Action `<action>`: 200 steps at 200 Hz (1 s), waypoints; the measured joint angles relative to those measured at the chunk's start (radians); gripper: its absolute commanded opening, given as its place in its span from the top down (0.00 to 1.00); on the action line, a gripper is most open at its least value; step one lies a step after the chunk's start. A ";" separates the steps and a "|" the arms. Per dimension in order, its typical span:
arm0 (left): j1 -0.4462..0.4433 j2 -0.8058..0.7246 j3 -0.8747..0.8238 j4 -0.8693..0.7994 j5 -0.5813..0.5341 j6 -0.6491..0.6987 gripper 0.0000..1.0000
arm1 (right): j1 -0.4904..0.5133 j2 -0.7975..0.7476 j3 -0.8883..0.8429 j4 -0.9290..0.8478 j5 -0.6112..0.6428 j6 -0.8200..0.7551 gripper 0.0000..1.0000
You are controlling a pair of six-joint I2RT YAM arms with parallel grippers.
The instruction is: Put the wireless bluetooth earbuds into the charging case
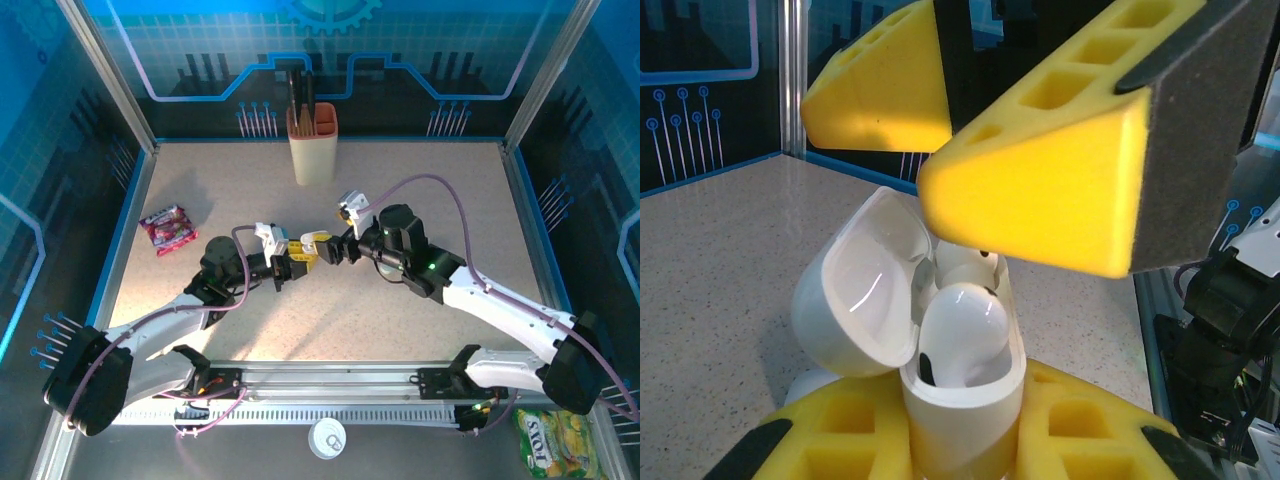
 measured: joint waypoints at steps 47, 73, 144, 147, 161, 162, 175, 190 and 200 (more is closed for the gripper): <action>0.000 0.000 0.000 0.000 0.000 0.007 0.83 | 0.000 -0.020 0.000 0.004 -0.052 0.021 0.22; 0.000 0.000 0.000 -0.006 -0.001 0.061 0.83 | -0.009 -0.029 0.010 -0.018 -0.052 0.074 0.26; 0.000 0.008 0.000 -0.083 -0.062 0.326 0.82 | -0.026 0.111 0.243 -0.276 -0.034 0.100 0.55; 0.000 0.008 0.000 -0.084 -0.065 0.333 0.82 | -0.026 0.122 0.254 -0.289 -0.037 0.102 0.56; 0.000 0.010 0.000 -0.088 -0.074 0.361 0.82 | -0.026 0.177 0.304 -0.345 -0.052 0.094 0.59; 0.000 0.010 0.000 -0.088 -0.074 0.362 0.82 | -0.026 0.183 0.309 -0.350 -0.053 0.093 0.59; 0.000 0.010 0.000 -0.090 -0.084 0.376 0.82 | -0.026 0.232 0.349 -0.400 -0.066 0.089 0.61; 0.000 0.010 0.000 -0.100 -0.095 0.387 0.83 | -0.026 0.268 0.375 -0.438 -0.080 0.084 0.62; 0.000 0.011 0.000 -0.114 -0.101 0.390 0.83 | -0.026 0.277 0.381 -0.451 -0.084 0.080 0.63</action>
